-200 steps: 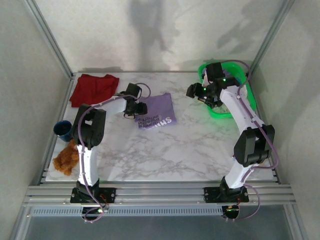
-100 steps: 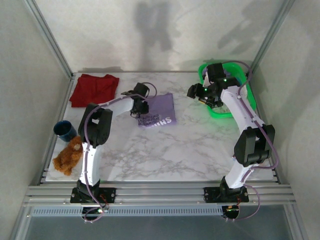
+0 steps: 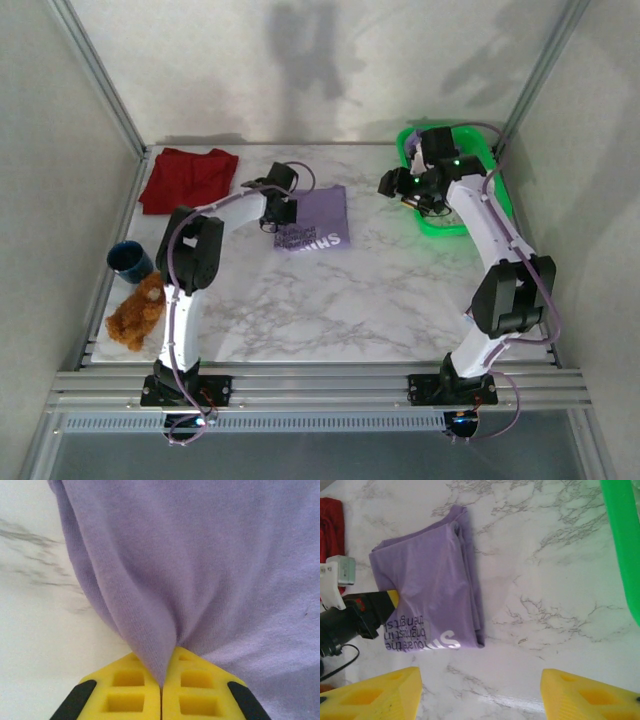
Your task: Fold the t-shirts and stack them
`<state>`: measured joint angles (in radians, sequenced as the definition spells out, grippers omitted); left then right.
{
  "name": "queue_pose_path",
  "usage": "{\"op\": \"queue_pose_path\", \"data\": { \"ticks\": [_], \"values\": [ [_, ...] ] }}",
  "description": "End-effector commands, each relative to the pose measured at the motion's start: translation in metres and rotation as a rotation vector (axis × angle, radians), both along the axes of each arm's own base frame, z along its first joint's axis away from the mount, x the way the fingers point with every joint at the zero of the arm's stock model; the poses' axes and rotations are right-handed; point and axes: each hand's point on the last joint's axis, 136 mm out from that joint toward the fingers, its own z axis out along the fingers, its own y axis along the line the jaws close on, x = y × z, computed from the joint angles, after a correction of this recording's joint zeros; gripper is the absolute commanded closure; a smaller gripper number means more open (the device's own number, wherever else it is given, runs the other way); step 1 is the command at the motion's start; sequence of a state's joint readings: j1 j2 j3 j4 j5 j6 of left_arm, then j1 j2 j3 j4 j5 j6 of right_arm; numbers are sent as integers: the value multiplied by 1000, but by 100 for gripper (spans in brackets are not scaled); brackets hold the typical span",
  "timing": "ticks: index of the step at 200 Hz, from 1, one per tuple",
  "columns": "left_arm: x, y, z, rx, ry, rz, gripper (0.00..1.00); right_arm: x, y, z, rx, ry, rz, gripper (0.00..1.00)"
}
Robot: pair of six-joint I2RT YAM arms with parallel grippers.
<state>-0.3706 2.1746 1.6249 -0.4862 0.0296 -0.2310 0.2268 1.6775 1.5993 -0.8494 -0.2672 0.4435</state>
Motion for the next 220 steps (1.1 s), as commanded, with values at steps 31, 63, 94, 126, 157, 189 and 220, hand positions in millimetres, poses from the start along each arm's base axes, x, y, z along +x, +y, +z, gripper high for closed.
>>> {"op": "queue_pose_path", "data": {
  "ticks": [31, 63, 94, 126, 157, 189, 220],
  "values": [
    [21, 43, 60, 189, -79, -46, 100, -14, -1, 13, 18, -18, 29, 36],
    [33, 57, 78, 278, -127, -57, 100, -17, 0, 16, 25, -19, 36, 36],
    [46, 67, 92, 342, -132, -56, 100, -20, -1, 16, 20, -17, 37, 36],
    [54, 79, 110, 394, -148, -61, 100, -22, -3, 17, 5, -18, 43, 36],
    [60, 88, 121, 409, -167, -79, 100, -21, -2, 16, 12, -14, 45, 36],
    [73, 107, 128, 449, -192, -89, 100, -22, -2, 19, 7, -11, 52, 37],
    [87, 132, 129, 447, -193, -89, 100, -22, -1, 18, 13, -2, 57, 37]
  ]
}}
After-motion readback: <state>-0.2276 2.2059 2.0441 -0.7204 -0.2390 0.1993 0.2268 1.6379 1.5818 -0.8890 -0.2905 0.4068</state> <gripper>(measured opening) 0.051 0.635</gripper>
